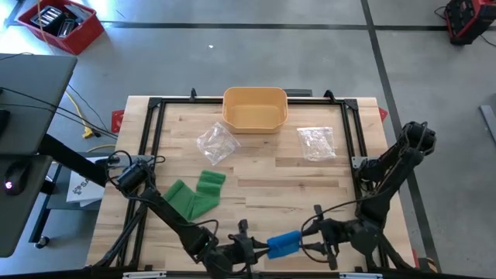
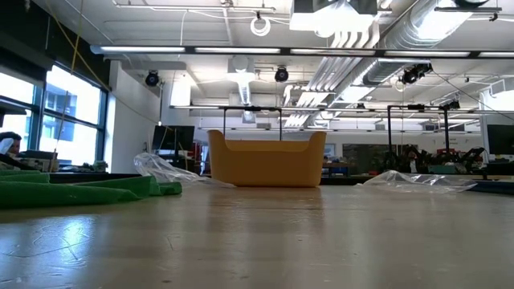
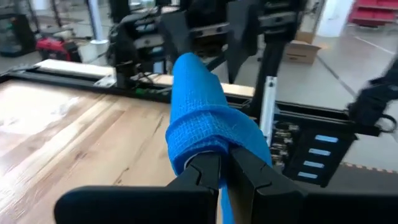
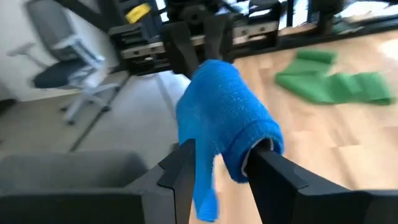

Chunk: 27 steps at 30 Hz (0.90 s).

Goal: Roll bandage
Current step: Roll the blue bandage

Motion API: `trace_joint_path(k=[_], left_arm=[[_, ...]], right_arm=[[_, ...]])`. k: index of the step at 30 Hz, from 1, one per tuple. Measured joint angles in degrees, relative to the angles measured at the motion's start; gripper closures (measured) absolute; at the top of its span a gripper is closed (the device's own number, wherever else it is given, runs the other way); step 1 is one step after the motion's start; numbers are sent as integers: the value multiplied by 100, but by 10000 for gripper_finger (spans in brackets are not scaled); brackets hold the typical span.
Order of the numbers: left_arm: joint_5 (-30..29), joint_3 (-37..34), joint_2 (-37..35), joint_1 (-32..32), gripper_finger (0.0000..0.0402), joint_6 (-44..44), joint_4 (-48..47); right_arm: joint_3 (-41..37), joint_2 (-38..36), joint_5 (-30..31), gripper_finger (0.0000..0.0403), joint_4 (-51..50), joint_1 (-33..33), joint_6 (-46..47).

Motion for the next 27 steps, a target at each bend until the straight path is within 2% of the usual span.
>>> trace_joint_path(k=[5,8,13,15,17,21,27], left_arm=[[150,-4,0,-6,394,751,375],[149,-4,0,-38,394,885,401],[189,-4,0,-54,393,812,445],[189,-4,0,-42,388,436,419],[263,-2,0,-4,373,-10,140],[345,4,0,32,322,-692,-519],[169,13,-28,-6,258,-972,-1176]], right_arm=[[0,-2,-225,273,135,-196,-200],[0,-4,-248,284,158,-201,-272],[0,-4,-305,344,145,-202,-289],[0,-4,-337,379,176,-198,-311],[0,-4,-381,393,105,-193,-317],[0,-77,-380,394,-206,-139,-157],[-1,-499,161,399,-714,38,-2]])
